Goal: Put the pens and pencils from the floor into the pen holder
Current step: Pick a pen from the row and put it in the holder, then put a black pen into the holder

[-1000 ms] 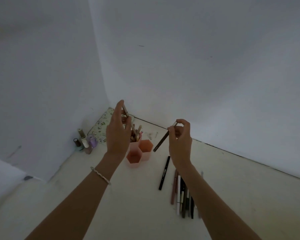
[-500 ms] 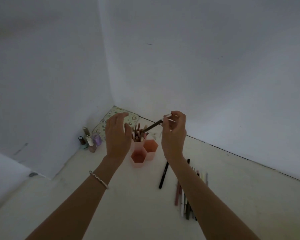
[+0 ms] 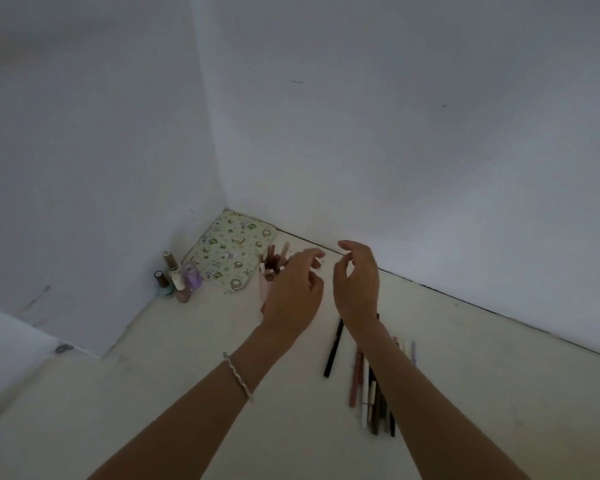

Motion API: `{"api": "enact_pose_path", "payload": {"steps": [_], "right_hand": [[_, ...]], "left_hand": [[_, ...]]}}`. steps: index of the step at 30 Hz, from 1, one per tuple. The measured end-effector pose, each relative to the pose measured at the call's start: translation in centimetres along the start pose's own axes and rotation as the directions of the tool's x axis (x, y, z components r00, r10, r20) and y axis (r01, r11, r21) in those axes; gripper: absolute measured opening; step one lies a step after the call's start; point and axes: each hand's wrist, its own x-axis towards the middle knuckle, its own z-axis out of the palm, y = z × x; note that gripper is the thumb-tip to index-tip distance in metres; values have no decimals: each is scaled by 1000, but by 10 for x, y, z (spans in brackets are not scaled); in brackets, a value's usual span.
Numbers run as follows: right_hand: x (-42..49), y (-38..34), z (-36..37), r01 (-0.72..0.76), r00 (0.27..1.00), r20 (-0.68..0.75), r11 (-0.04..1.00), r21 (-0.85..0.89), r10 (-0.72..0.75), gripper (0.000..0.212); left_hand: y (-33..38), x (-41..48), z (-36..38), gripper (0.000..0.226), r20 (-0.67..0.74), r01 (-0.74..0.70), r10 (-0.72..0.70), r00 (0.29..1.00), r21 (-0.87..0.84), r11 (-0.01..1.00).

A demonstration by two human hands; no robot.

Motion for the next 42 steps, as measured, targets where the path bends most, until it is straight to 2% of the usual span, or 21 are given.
{"api": "enact_pose_path", "payload": {"steps": [2,5,7,9,12,14,16,17,19,21,22,26,29,32,34,37,39,42], "right_hand": [[3,13,-18,-85,996,-10,996,4,85,31],[-1,32,-42,-182,983,22,983,-23,183,31],[-7,44,-56,-243,967,60,969,-47,246,31],[-16,56,-69,-287,948,120,955,-71,294,29],[-26,69,-80,-314,921,203,942,-121,333,25],[-31,77,-81,-326,905,236,933,-154,355,22],[-35,82,-80,-335,886,266,921,-200,380,19],[-37,84,-79,-346,869,282,907,-240,406,15],[-42,88,-74,-309,826,332,858,-411,456,13],[-48,88,-68,-193,773,382,762,-618,506,32],[-52,86,-65,-155,749,395,721,-675,531,34],[-68,84,-50,-68,727,425,673,-736,539,29],[-78,85,-41,-59,743,401,649,-758,536,33],[-82,84,-35,-135,725,376,654,-744,577,35],[-76,81,-36,-182,709,397,695,-695,583,30],[-50,74,-44,-288,697,404,748,-598,592,27],[-26,65,-51,-360,730,369,783,-507,575,25],[4,41,-59,-417,837,255,866,-277,485,21]], "left_hand": [[3,-12,30,37,149,32,-42,988,65,997],[-2,-34,73,44,325,145,-217,920,234,962],[-9,-48,94,54,383,178,-346,857,409,895],[-16,-59,108,61,401,153,-402,823,526,837],[-26,-66,114,59,421,110,-400,815,565,818],[-30,-65,115,50,447,53,-382,809,591,805],[-27,-56,112,42,458,111,-402,793,540,834],[-25,-50,108,46,458,156,-396,796,477,865],[-15,-39,98,67,435,230,-334,836,274,934],[0,-29,86,90,401,247,-255,880,73,966],[6,-25,81,97,371,233,-221,902,15,972],[19,-15,65,94,329,178,-147,933,-66,982],[21,-14,53,87,311,208,-169,935,-96,973],[22,-15,44,84,279,210,-170,945,-119,971],[19,-15,37,82,228,186,-152,962,-138,973],[18,-6,21,74,59,119,-109,992,-194,974],[14,8,2,69,-97,107,-138,986,-271,957],[3,30,-32,65,-334,65,-167,928,-295,953]]}}
